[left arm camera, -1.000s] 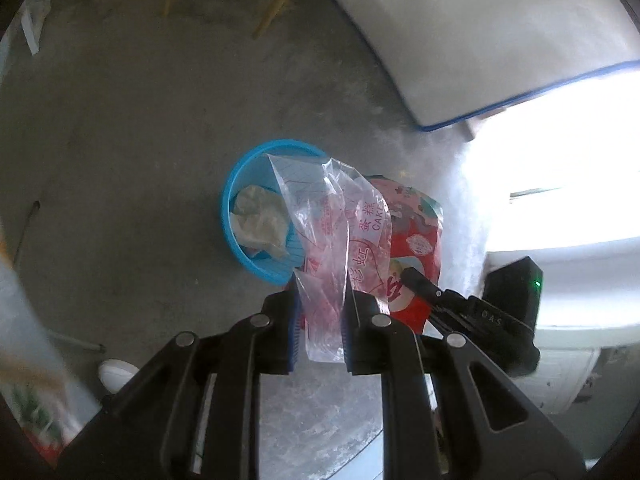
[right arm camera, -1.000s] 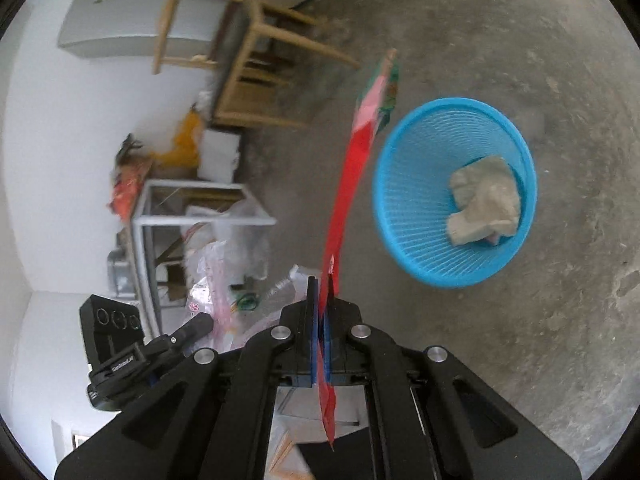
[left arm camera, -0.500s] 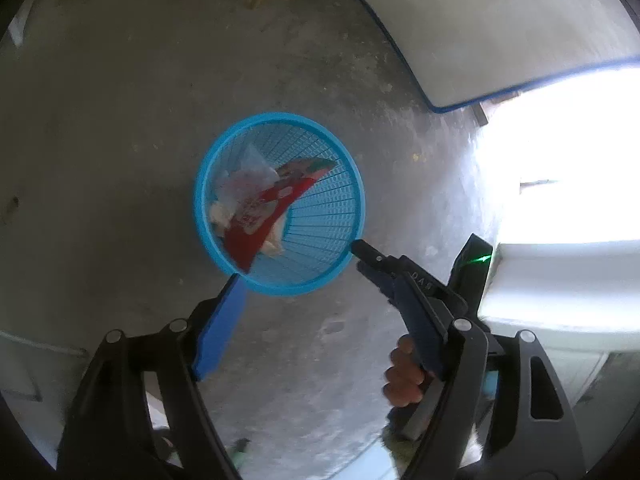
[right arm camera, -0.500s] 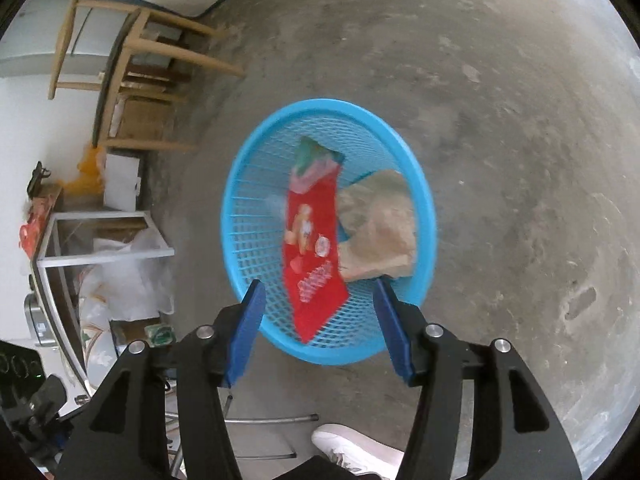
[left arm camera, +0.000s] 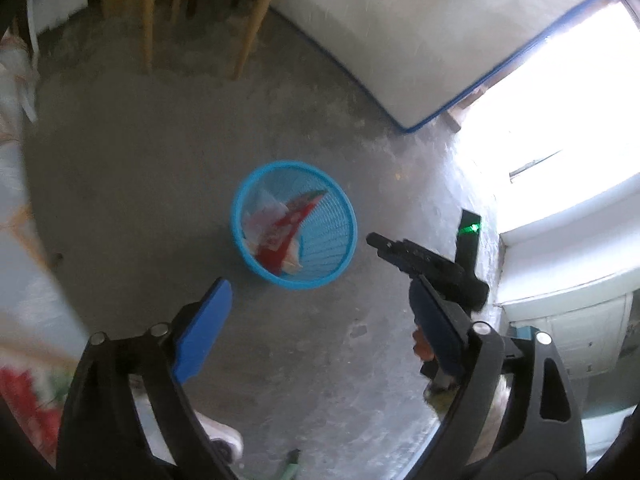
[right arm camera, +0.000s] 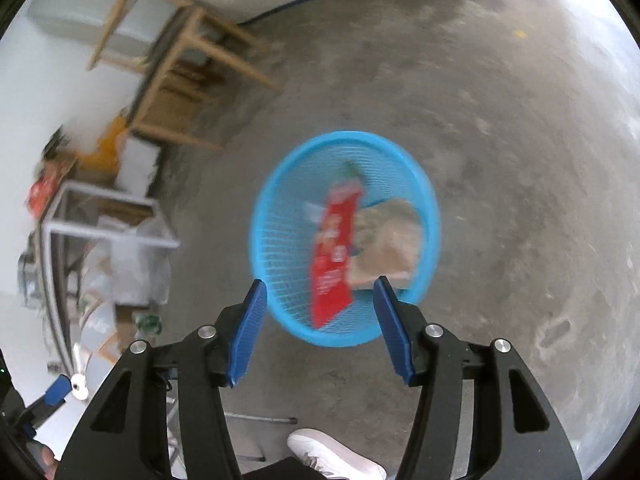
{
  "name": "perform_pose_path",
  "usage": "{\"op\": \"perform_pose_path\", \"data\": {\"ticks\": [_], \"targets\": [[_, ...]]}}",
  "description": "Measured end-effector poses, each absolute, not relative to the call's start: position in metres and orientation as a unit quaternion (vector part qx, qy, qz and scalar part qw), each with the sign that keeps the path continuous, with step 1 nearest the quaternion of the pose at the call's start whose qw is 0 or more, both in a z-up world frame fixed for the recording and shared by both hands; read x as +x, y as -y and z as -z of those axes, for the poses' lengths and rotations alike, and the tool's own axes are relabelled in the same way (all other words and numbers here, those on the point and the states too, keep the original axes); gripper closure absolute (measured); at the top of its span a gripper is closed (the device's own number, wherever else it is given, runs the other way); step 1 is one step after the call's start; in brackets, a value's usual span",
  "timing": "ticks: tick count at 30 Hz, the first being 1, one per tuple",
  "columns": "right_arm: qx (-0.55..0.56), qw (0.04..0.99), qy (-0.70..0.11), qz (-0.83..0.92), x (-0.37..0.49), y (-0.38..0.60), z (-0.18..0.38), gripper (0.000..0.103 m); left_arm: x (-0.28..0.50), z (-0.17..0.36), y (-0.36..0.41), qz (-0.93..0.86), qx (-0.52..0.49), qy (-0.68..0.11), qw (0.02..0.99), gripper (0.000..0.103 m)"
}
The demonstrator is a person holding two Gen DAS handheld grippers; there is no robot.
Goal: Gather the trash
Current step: 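Carry plastic bag and red wrapper to the blue wastebasket and release, then move both tools back over the table toward the can and box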
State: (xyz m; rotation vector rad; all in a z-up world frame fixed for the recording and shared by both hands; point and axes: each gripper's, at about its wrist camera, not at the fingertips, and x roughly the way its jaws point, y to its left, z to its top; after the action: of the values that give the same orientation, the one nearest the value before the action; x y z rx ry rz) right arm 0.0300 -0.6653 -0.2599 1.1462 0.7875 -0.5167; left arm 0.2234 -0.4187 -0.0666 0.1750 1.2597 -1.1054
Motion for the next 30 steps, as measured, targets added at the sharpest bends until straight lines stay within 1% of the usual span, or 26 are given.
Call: {"op": "perform_pose_path", "data": {"ticks": [2, 3, 4, 7, 8, 10, 12, 16, 21, 25, 27, 29, 30], "targets": [[0.501, 0.752, -0.367, 0.219, 0.051, 0.659, 0.254, 0.062, 0.224, 0.047, 0.393, 0.490, 0.076, -0.542, 0.678, 0.012], [0.491, 0.757, -0.375, 0.213, 0.064, 0.657, 0.253, 0.065, 0.224, 0.034, 0.371, 0.491, 0.070, -0.531, 0.687, 0.012], [0.479, 0.761, -0.387, 0.206, 0.081, 0.654, 0.255, 0.072, 0.224, 0.023, 0.354, 0.490, 0.065, -0.523, 0.694, 0.012], [0.465, 0.752, -0.427, 0.189, 0.126, 0.654, 0.280, 0.086, 0.222, -0.011, 0.291, 0.486, 0.046, -0.488, 0.723, 0.009], [0.458, 0.748, -0.440, 0.193, 0.136, 0.656, 0.291, 0.088, 0.221, -0.021, 0.268, 0.484, 0.042, -0.471, 0.737, 0.009], [0.445, 0.731, -0.475, 0.203, 0.154, 0.664, 0.319, 0.090, 0.220, -0.037, 0.222, 0.472, 0.033, -0.442, 0.763, 0.009], [0.446, 0.690, -0.524, 0.224, 0.163, 0.677, 0.360, 0.091, 0.219, -0.047, 0.175, 0.453, 0.013, -0.421, 0.786, 0.009], [0.438, 0.621, -0.587, 0.279, 0.163, 0.695, 0.416, 0.092, 0.216, -0.057, 0.097, 0.407, -0.028, -0.412, 0.815, 0.009], [0.416, 0.577, -0.631, 0.311, 0.181, 0.707, 0.453, 0.092, 0.215, -0.055, 0.025, 0.347, -0.090, -0.402, 0.842, 0.009], [0.399, 0.532, -0.682, 0.305, 0.200, 0.700, 0.481, 0.092, 0.217, -0.050, -0.009, 0.313, -0.117, -0.396, 0.855, 0.009], [0.373, 0.515, -0.708, 0.307, 0.208, 0.694, 0.487, 0.089, 0.220, -0.045, -0.019, 0.298, -0.122, -0.396, 0.860, 0.009], [0.368, 0.517, -0.713, 0.298, 0.213, 0.690, 0.481, 0.079, 0.220, -0.037, -0.021, 0.289, -0.131, -0.397, 0.861, 0.009], [0.372, 0.522, -0.707, 0.299, 0.214, 0.690, 0.474, 0.077, 0.219, -0.036, -0.023, 0.287, -0.138, -0.399, 0.860, 0.009]]}}
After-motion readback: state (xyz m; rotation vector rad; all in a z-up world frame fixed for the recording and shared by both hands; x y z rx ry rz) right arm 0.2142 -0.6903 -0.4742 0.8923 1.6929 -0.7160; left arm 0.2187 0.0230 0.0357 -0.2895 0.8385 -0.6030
